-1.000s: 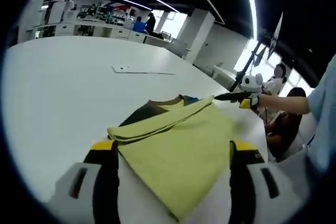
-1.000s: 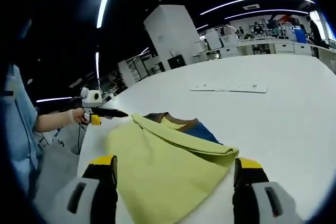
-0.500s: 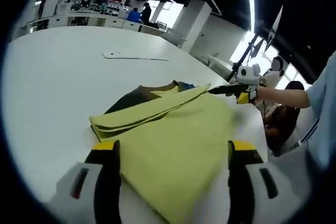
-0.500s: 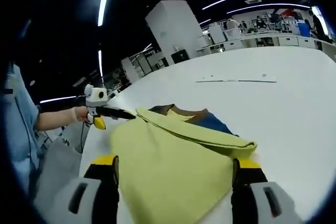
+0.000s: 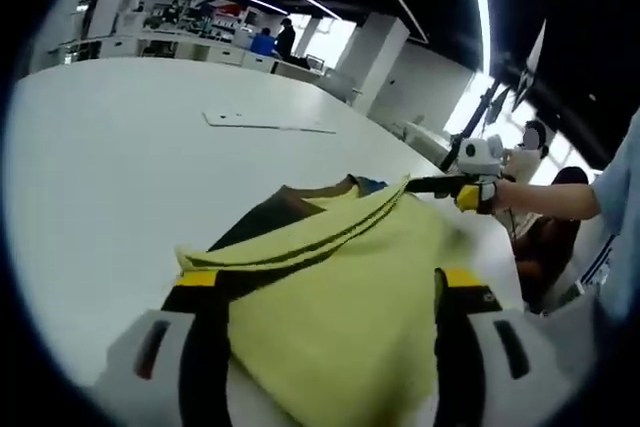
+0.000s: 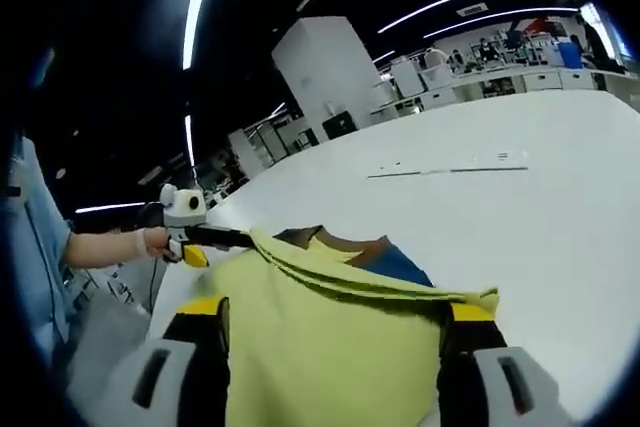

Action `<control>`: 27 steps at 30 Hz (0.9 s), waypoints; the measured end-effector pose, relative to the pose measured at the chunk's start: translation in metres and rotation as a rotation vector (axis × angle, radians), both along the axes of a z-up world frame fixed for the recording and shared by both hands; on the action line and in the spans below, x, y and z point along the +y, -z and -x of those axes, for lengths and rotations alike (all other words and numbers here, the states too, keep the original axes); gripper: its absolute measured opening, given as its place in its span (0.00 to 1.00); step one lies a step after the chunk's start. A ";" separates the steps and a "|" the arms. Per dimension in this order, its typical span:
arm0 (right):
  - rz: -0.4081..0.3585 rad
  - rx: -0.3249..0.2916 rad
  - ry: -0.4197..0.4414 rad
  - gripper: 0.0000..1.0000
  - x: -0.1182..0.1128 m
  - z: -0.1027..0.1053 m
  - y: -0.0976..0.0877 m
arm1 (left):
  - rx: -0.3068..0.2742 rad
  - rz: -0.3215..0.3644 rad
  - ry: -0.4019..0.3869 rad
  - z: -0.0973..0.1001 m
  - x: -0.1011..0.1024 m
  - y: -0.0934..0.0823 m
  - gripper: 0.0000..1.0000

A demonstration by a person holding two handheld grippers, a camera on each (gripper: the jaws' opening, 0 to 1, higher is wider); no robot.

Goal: Fold the garment on the visible template until the final outline fits inside the template.

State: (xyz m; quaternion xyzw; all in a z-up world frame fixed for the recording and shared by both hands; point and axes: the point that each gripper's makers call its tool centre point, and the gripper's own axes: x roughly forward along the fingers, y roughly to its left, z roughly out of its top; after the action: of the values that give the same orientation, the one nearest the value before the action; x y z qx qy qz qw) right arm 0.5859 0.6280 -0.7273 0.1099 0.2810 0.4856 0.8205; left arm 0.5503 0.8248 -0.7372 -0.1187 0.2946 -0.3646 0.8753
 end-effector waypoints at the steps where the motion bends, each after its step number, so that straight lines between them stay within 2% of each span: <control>1: -0.001 -0.003 0.011 0.85 0.000 -0.005 0.000 | -0.002 0.004 -0.023 -0.005 0.003 0.000 0.82; 4: 0.015 0.010 0.037 0.85 -0.002 -0.016 0.007 | -0.004 0.030 -0.063 -0.015 0.009 0.001 0.81; 7: 0.008 0.008 0.052 0.82 -0.002 -0.020 0.007 | -0.003 0.035 -0.067 -0.017 0.010 0.000 0.81; 17: 0.026 -0.005 0.043 0.83 -0.002 -0.018 0.008 | -0.003 0.033 -0.056 -0.015 0.008 0.000 0.83; 27: 0.037 -0.049 0.023 0.90 0.001 -0.012 -0.001 | -0.015 0.027 -0.075 -0.013 0.016 -0.011 0.86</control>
State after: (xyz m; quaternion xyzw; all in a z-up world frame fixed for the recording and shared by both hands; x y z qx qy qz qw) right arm 0.5975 0.6287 -0.7267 0.0860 0.2687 0.4734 0.8344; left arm 0.5629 0.8411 -0.7265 -0.1388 0.2784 -0.3364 0.8888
